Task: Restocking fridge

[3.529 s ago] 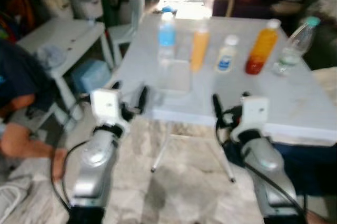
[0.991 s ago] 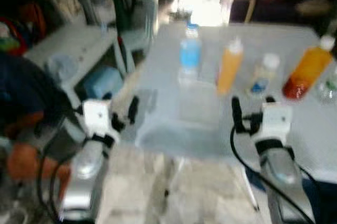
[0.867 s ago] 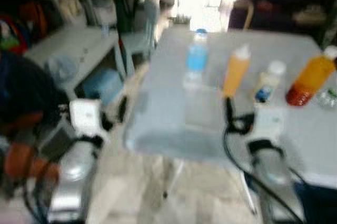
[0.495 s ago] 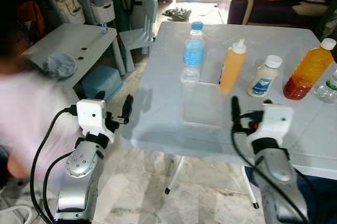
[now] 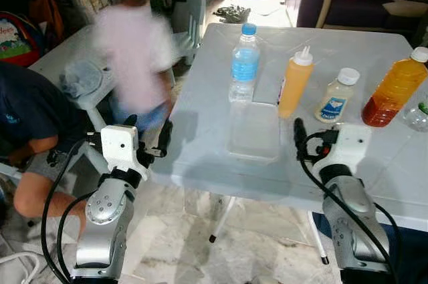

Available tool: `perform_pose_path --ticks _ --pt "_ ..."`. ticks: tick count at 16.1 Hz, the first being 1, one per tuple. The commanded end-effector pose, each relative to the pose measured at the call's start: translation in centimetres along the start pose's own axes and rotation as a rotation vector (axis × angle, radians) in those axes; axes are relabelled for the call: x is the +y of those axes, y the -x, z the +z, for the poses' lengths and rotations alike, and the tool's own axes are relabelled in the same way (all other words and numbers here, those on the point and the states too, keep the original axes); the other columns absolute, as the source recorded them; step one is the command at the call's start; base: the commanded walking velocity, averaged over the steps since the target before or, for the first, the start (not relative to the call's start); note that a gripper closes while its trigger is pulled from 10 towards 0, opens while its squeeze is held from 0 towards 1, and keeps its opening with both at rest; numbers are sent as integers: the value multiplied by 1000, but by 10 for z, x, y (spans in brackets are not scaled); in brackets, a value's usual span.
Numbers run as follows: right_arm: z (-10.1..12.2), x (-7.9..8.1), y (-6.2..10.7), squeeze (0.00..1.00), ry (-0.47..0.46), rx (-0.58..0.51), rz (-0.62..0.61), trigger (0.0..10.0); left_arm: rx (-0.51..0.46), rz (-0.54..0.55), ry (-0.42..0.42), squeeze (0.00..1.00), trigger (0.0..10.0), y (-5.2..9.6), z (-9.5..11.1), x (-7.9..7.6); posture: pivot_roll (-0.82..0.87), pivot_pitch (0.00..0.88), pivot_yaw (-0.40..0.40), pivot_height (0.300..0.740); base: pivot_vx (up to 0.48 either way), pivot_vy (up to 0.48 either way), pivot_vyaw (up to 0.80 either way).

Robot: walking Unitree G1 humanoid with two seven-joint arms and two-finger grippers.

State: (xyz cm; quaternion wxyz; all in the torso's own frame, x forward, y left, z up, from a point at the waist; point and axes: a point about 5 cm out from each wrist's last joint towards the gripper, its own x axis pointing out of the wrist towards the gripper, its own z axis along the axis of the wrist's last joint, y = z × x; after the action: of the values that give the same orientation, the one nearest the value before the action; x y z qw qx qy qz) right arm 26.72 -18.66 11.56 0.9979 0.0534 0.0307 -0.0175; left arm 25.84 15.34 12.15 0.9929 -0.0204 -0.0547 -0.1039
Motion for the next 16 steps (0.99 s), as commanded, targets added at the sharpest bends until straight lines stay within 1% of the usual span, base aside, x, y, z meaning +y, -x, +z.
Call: perform_pose_path --ticks 1,4,5,7,9,13,16 --pt "-5 8 1 0 -33 34 57 10000 -21 -6 -18 0 10000 -2 6 2 -19 0 18 740 0 0 0" --pt "-13 13 7 0 -73 82 95 10000 -23 -7 -22 0 10000 -3 6 3 -23 0 22 740 0 0 0" --pt "-14 18 8 0 -94 85 146 10000 -24 -12 -21 0 10000 -4 7 2 -24 0 24 740 0 0 0" --pt "-11 23 7 0 -109 71 197 10000 -26 -17 -19 0 10000 -6 7 0 -24 0 25 740 0 0 0" --pt "-10 25 6 0 -122 70 209 10000 -27 -17 -19 0 10000 -6 7 0 -22 0 23 740 0 0 0" --pt "-20 27 7 0 -149 132 230 10000 -28 -15 -19 0 10000 -6 7 0 -18 0 21 740 0 0 0" --pt "-23 27 6 0 -200 148 244 10000 -31 -18 -16 0 10000 -7 7 -1 -22 0 26 740 0 0 0"
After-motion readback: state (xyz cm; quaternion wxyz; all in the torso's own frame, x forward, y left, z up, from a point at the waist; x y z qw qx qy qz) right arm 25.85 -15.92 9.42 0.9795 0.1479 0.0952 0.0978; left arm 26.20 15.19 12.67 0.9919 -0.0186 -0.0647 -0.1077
